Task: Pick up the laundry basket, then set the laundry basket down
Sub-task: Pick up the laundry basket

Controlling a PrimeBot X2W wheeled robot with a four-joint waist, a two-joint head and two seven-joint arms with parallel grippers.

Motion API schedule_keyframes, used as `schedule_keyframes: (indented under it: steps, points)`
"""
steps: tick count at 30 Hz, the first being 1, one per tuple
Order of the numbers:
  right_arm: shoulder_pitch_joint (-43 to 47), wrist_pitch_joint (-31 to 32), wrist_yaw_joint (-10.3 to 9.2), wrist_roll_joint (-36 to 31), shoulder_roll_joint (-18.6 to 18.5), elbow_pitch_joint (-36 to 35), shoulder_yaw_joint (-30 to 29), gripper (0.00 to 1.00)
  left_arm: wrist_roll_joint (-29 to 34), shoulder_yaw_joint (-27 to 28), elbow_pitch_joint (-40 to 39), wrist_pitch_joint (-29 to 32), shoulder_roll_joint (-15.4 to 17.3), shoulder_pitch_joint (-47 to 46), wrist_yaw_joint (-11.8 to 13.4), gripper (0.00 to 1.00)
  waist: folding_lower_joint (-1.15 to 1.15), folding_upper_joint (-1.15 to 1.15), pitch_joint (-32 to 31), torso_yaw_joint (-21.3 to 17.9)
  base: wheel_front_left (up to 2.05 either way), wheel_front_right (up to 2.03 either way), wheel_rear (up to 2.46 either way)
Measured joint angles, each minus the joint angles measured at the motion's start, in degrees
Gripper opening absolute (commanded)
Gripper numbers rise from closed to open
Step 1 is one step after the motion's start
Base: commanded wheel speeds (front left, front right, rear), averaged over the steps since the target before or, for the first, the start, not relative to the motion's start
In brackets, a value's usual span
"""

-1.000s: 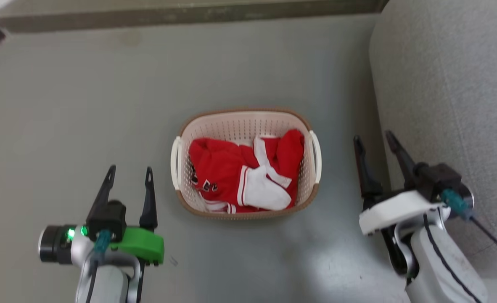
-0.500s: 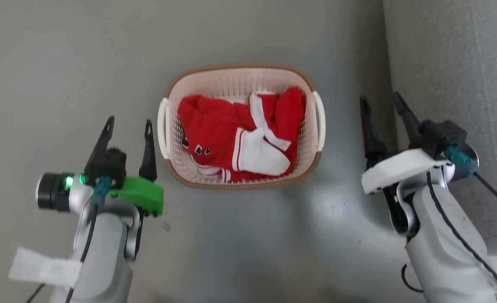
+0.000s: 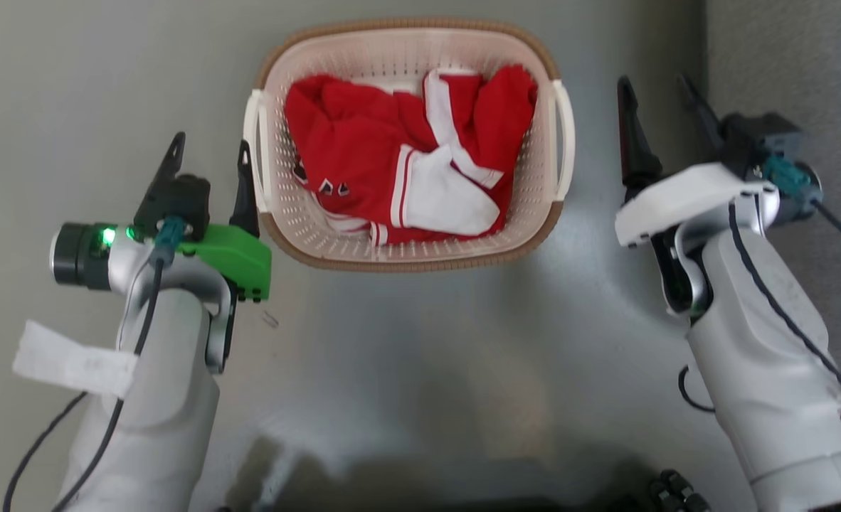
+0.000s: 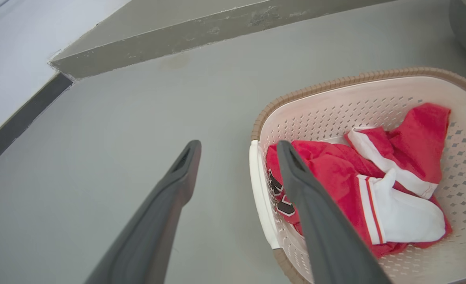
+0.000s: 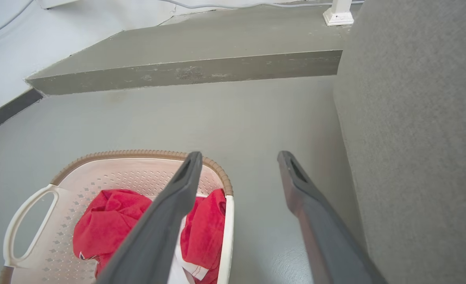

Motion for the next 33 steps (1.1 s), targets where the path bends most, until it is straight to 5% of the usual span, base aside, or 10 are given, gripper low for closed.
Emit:
schedule_keyframes:
  steps: [33]
  points:
    - [-10.05,-0.01,-0.01,7.67,-0.27,13.06,7.93,1.0,-0.65,-2.15,16.91,0.21,-0.77,-12.37,-2.49,1.0,-0.01,0.0,13.4,0.44,0.0,0.0,0.0]
